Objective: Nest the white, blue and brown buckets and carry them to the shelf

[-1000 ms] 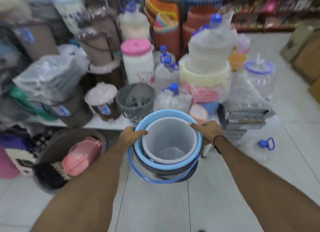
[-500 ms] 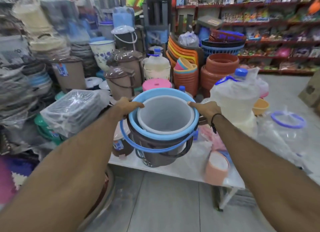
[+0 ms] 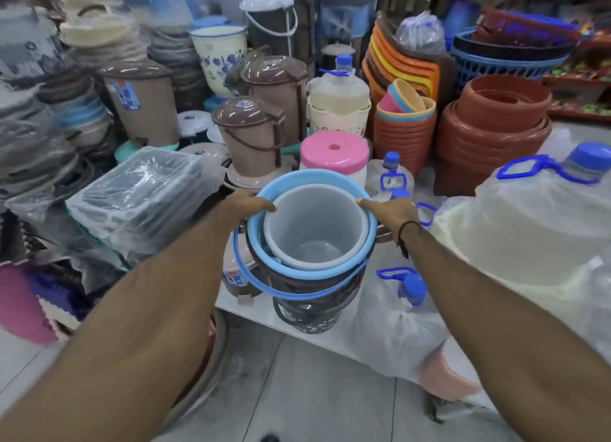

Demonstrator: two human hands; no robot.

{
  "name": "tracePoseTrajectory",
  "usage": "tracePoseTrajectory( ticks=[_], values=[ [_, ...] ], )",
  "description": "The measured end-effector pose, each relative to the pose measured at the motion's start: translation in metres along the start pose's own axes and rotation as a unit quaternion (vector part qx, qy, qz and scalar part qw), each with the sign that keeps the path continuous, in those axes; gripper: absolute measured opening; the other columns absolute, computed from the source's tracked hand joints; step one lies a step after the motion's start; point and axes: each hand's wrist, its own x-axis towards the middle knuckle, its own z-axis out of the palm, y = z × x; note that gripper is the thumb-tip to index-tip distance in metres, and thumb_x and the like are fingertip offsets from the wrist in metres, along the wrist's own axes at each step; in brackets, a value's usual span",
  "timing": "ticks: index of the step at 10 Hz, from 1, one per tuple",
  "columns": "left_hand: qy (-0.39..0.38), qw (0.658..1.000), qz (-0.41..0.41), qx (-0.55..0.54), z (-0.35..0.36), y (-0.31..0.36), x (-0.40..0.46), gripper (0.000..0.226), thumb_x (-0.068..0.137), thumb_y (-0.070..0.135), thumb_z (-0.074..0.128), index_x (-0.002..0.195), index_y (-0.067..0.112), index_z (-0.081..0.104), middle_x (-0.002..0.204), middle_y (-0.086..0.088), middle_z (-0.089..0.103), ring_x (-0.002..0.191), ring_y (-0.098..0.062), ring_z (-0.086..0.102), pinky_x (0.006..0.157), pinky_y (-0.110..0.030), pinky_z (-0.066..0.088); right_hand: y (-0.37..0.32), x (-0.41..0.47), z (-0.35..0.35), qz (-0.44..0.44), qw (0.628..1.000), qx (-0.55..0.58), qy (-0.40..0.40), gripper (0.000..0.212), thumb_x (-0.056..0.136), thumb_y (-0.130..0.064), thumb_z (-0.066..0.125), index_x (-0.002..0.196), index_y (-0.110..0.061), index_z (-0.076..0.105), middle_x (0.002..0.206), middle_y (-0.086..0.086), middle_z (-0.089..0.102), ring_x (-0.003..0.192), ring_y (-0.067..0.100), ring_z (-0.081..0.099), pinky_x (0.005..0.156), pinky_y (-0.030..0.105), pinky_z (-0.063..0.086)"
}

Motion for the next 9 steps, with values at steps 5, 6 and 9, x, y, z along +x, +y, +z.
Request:
tracePoseTrajectory(
  ticks=[5,6,9],
  values=[
    [-0.115,0.981,-0.026,0.153,0.1,-0.093,0.144,0.068,0.07,0.042,0.074,0.126,0.009,0.053,0.122,-0.015,0.062,0.105,-0.034,0.063,0.088,-0.042,0.056,0.112,0.095,0.113,0.144,0.963,-0.222,0.052,0.069,0.067,-0.066,0.07,0.099,-0.005,0.076,0.103,0.016,0.074,0.094,0.033,0.07,0.068,0.031,0.05],
    [-0.113,0.981,-0.014,0.158,0.115,-0.098,0.156,0.073,0.063,0.053,0.067,0.123,0.013,0.056,0.117,-0.012,0.062,0.101,-0.033,0.063,0.091,-0.042,0.054,0.117,0.096,0.12,0.137,0.96,-0.235,0.062,0.056,0.08,-0.057,0.068,0.098,-0.004,0.076,0.1,0.017,0.074,0.093,0.034,0.069,0.071,0.034,0.052],
    [-0.078,0.966,0.028,0.243,0.116,-0.075,0.155,0.07,0.079,0.055,0.059,0.133,0.012,0.048,0.131,-0.015,0.052,0.118,-0.035,0.054,0.098,-0.043,0.047,0.097,0.096,0.112,0.1,0.956,-0.269,0.061,0.052,0.085,-0.057,0.061,0.102,-0.009,0.07,0.114,0.017,0.071,0.105,0.035,0.065,0.086,0.039,0.054]
  ],
)
